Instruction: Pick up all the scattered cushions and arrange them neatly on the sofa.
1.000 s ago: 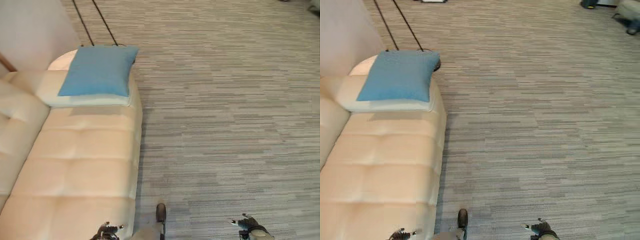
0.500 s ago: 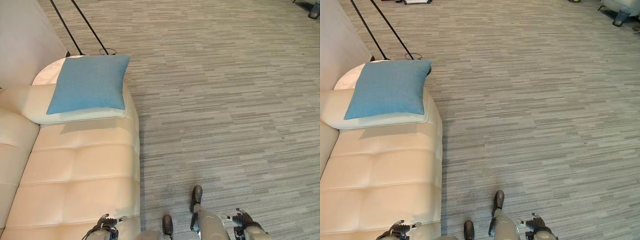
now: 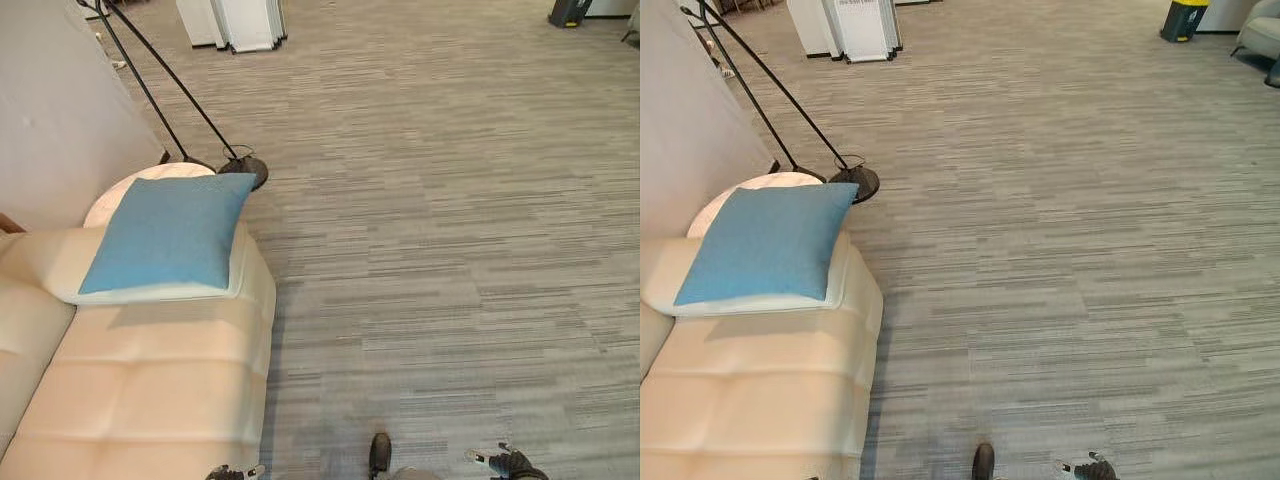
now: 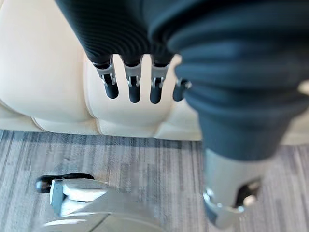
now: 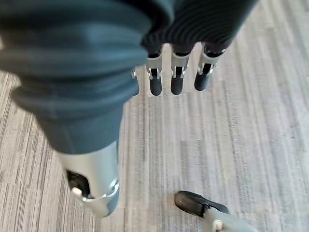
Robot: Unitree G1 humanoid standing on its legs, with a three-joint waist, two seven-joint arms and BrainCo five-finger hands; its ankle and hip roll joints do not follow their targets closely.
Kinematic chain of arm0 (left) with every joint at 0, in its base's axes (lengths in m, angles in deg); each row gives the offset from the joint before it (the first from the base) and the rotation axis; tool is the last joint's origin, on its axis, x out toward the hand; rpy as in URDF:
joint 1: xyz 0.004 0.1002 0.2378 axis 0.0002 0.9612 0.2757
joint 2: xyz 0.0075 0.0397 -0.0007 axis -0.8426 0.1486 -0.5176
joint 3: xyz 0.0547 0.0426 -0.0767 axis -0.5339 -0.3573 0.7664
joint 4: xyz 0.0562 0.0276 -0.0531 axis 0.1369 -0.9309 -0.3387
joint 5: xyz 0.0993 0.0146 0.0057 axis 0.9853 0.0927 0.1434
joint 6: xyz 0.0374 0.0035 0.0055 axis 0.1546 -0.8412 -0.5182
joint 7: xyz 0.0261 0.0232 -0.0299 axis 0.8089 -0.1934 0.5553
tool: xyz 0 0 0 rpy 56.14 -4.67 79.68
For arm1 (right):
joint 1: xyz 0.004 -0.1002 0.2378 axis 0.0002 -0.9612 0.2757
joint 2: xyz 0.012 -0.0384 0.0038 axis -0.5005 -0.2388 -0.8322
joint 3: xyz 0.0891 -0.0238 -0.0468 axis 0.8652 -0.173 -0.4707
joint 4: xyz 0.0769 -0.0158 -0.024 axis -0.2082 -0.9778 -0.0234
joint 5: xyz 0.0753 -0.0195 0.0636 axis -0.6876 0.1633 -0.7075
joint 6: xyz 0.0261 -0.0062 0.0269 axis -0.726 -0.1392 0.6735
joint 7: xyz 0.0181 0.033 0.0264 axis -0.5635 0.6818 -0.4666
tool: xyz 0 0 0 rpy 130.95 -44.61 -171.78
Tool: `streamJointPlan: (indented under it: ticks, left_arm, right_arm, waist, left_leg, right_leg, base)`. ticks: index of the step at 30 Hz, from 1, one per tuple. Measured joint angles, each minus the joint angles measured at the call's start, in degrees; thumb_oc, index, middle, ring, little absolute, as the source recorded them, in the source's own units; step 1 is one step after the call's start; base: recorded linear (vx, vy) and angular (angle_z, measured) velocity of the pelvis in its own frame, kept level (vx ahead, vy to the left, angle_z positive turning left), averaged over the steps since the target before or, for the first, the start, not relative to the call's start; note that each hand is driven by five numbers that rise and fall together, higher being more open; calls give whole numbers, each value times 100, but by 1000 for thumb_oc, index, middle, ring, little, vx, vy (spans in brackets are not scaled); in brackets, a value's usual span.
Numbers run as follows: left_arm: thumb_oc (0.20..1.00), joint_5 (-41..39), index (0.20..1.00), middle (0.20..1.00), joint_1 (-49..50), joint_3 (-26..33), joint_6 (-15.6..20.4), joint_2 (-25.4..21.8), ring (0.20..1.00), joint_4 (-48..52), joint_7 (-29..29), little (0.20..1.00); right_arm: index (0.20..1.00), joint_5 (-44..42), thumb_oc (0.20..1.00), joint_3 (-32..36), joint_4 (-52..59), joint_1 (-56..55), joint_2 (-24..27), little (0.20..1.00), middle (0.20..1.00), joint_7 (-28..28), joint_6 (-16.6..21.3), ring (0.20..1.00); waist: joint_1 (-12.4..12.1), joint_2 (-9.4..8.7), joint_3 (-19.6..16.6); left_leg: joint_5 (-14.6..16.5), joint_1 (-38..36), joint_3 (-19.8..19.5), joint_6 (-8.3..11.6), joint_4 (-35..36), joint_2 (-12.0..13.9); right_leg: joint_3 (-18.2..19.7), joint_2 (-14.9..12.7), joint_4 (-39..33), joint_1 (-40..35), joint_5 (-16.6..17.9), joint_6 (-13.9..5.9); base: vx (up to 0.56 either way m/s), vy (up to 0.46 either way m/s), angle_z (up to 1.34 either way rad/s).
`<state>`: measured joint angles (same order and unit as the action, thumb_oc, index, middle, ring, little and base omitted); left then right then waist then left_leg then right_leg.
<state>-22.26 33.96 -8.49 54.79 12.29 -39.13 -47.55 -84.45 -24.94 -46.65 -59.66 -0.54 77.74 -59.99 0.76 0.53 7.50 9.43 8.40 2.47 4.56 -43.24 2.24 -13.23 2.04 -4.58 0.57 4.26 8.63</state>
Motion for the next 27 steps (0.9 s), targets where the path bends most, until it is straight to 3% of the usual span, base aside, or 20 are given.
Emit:
streamJointPlan:
  ticks: [3,4,5,6,7,8,11,13,15,16,18,20,21,23,24,25,27]
  left_arm:
    - [1000,-102,1000,1000,17,10,11,-31,1000,58,0,1000]
    - [1000,-176,1000,1000,21,9,5,-36,1000,62,-2,1000]
    - [1000,-178,1000,1000,14,-5,-2,-33,1000,105,-1,1000]
    - [1000,-179,1000,1000,3,-4,-5,-46,1000,146,-2,1000]
    - [1000,-178,1000,1000,72,0,-8,-51,1000,197,2,1000]
    - [1000,-178,1000,1000,72,2,-21,-44,1000,199,0,1000]
    - [1000,-177,1000,1000,95,10,-50,-46,1000,149,4,1000]
    - [1000,-174,1000,1000,97,17,-53,-43,1000,79,4,1000]
    - [1000,-175,1000,1000,200,36,-72,-35,1000,-26,3,1000]
    - [1000,-175,1000,1000,225,83,-77,-36,1000,-77,5,1000]
    - [1000,-174,1000,1000,270,201,-106,-46,1000,-345,33,1000]
    - [1000,-171,1000,1000,283,179,-112,-18,1000,-348,46,1000]
    - [1000,-169,1000,1000,279,124,-111,-56,1000,-277,50,1000]
    - [1000,-169,1000,1000,218,85,-101,-237,1000,-219,52,1000]
    - [1000,-169,1000,1000,157,62,-97,-282,1000,-204,61,1000]
    - [1000,-169,1000,1000,-12,-62,-109,-342,1000,-211,65,1000]
    - [1000,-169,1000,1000,-176,-114,-73,-350,1000,-122,65,1000]
  right_arm:
    - [1000,0,1000,-7,-20,124,-40,1000,1000,2,-5,1000]
    - [1000,3,1000,-10,3,169,-48,1000,1000,2,-5,1000]
    - [1000,2,1000,-9,-31,137,-27,1000,1000,2,-23,1000]
    - [1000,3,1000,-6,-40,110,-14,1000,1000,0,-26,1000]
    - [1000,8,1000,-64,-120,106,7,1000,1000,-4,-26,1000]
    - [1000,9,1000,-135,-135,95,38,1000,1000,-2,-28,1000]
    - [1000,23,1000,-211,-139,57,60,1000,1000,1,-32,1000]
    - [1000,32,1000,-211,-165,74,63,1000,1000,2,-37,1000]
    - [1000,109,1000,-196,-242,64,71,1000,1000,10,-37,1000]
    - [1000,129,1000,-183,-238,97,52,1000,1000,9,-26,1000]
    - [1000,129,1000,-200,-402,38,-35,1000,1000,15,-33,1000]
    - [1000,129,1000,-201,-398,2,-39,1000,1000,21,-25,1000]
    - [1000,127,1000,-203,-269,-21,-93,1000,1000,30,-27,1000]
    - [1000,128,1000,-218,-8,-122,-228,1000,1000,56,-23,1000]
    - [1000,128,1000,-194,35,-98,-266,1000,1000,66,-19,1000]
    - [1000,127,1000,-197,102,-111,-292,1000,1000,68,-13,1000]
    - [1000,126,1000,-214,102,-36,-295,1000,1000,72,-6,1000]
  waist:
    - [-75,-214,185]
    - [-87,-227,209]
    - [-69,-309,280]
    - [-71,-273,316]
    - [-99,-262,328]
    - [-99,-181,360]
    - [-106,-72,331]
    - [-113,-44,307]
    - [-175,38,210]
    - [-179,19,207]
    - [-196,-241,-16]
    - [-224,-214,-110]
    - [-248,-98,-158]
    - [-206,-221,-210]
    - [-211,-347,-204]
    - [-162,-331,-163]
    - [-168,-227,-50]
  left_leg:
    - [-9,396,141,-10,952,-112]
    - [-21,399,170,-30,1608,-182]
    - [-221,295,209,-164,2892,-274]
    - [-416,317,207,-192,3358,-287]
    - [-775,277,90,-138,4331,-346]
    - [-1115,278,50,-67,4803,-355]
    - [-1454,459,-45,-86,4818,-364]
    - [-1536,459,13,-95,4824,-366]
    - [-1622,216,124,-257,4821,-317]
    - [-1798,128,151,-452,4822,-394]
    - [-1758,-92,260,-603,4823,-751]
    - [-1643,-180,291,-914,4825,-831]
    - [-1807,-280,264,-1118,4777,-745]
    - [-1630,-393,143,-1132,4775,-920]
    - [-1609,-469,164,-1207,4775,-980]
    - [-1564,-602,30,-1256,4777,-1082]
    - [-1546,-849,-13,-1270,4777,-1057]
  right_leg:
    - [81,-39,-14,-279,-92,-48]
    - [97,-68,-52,-347,-217,-134]
    - [42,-81,-40,-408,-267,-233]
    - [68,-77,-49,-531,-315,-311]
    - [51,-38,-50,-598,-379,-413]
    - [6,15,-55,-702,-427,-418]
    - [-58,87,-50,-859,-576,-392]
    - [-54,83,-52,-966,-726,-527]
    - [79,69,-25,-1169,-887,-630]
    - [71,-27,-21,-1280,-994,-748]
    - [79,-396,40,-1440,-1240,-1032]
    - [66,-532,759,-1197,-1433,-1201]
    - [50,-642,2024,-667,-1768,-1353]
    - [105,-973,3430,8,-1913,-1517]
    - [167,-1141,4122,285,-1905,-1541]
    - [145,-1337,4795,649,-1930,-1503]
    - [139,-1320,4666,936,-1943,-1501]
  base:
    - [303,-38,-27]
    - [337,17,0]
    - [324,31,8]
    - [425,42,5]
    - [337,45,1]
    - [356,66,3]
    - [368,112,9]
    - [408,134,6]
    - [453,178,-19]
    - [622,307,-8]
    - [522,308,-2]
    - [177,153,-6]
    - [228,245,1]
    - [303,291,17]
    - [184,142,41]
    - [101,75,36]
    - [168,29,41]
